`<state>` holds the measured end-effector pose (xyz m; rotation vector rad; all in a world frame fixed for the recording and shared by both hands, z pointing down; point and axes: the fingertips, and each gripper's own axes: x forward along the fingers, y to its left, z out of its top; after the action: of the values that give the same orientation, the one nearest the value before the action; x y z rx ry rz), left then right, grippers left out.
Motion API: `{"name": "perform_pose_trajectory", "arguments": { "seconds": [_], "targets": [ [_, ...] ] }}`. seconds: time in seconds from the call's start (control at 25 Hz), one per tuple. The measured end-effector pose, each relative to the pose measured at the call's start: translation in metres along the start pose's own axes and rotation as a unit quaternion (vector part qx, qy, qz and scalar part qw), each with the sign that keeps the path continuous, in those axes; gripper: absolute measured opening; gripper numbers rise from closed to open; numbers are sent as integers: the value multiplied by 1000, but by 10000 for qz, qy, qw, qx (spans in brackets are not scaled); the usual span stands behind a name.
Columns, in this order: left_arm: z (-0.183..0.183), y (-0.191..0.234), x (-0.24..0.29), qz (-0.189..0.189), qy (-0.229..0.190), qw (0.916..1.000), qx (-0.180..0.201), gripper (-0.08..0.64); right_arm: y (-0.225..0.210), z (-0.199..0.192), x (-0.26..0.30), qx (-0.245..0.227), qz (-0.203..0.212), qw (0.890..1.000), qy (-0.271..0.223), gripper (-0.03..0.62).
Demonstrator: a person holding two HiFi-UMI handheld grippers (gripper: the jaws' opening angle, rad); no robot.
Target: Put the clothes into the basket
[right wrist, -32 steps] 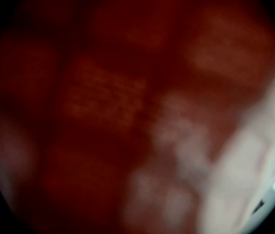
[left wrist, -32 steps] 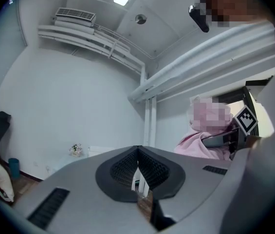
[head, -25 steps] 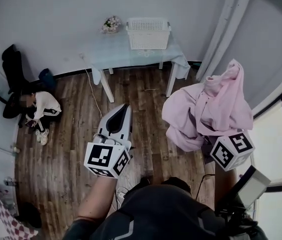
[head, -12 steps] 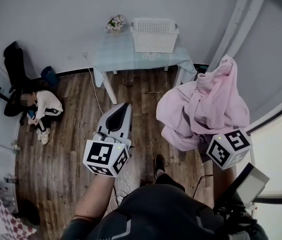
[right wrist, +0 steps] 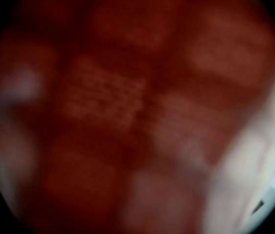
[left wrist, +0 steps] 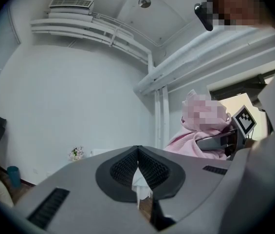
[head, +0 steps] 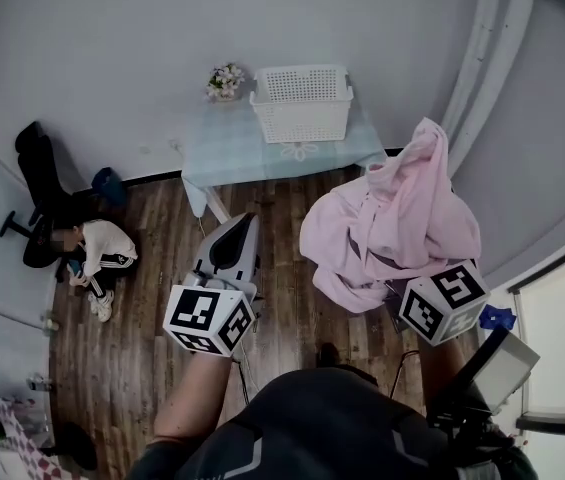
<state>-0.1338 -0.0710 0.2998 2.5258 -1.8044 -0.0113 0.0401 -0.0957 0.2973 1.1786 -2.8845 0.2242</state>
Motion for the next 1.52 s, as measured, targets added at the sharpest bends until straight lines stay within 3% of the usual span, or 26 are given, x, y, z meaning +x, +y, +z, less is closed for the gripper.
{"name": "perform_pose_trajectory", "arguments": {
  "seconds": [0.4, 0.84, 1.12, 1.36, 1.52],
  "targets": [
    [0, 5, 80, 104, 61, 9999, 30, 8, -69, 10, 48, 2, 188, 9998, 44, 387],
    [-4, 78, 130, 289, -3, 9993, -233, 9, -99, 19, 127, -25, 63, 10000, 23, 387],
    [5, 132, 176, -136, -151, 9996, -195, 8, -107, 25, 189, -38, -245, 9997, 69, 387],
    [15, 188, 209, -228, -202, 9991, -284, 8, -116, 38, 243, -10, -623, 9981, -28, 387],
    [20, 213, 226, -454, -235, 9986, -113, 8, -115, 43, 275, -56, -696, 9975, 61, 387]
  ]
}}
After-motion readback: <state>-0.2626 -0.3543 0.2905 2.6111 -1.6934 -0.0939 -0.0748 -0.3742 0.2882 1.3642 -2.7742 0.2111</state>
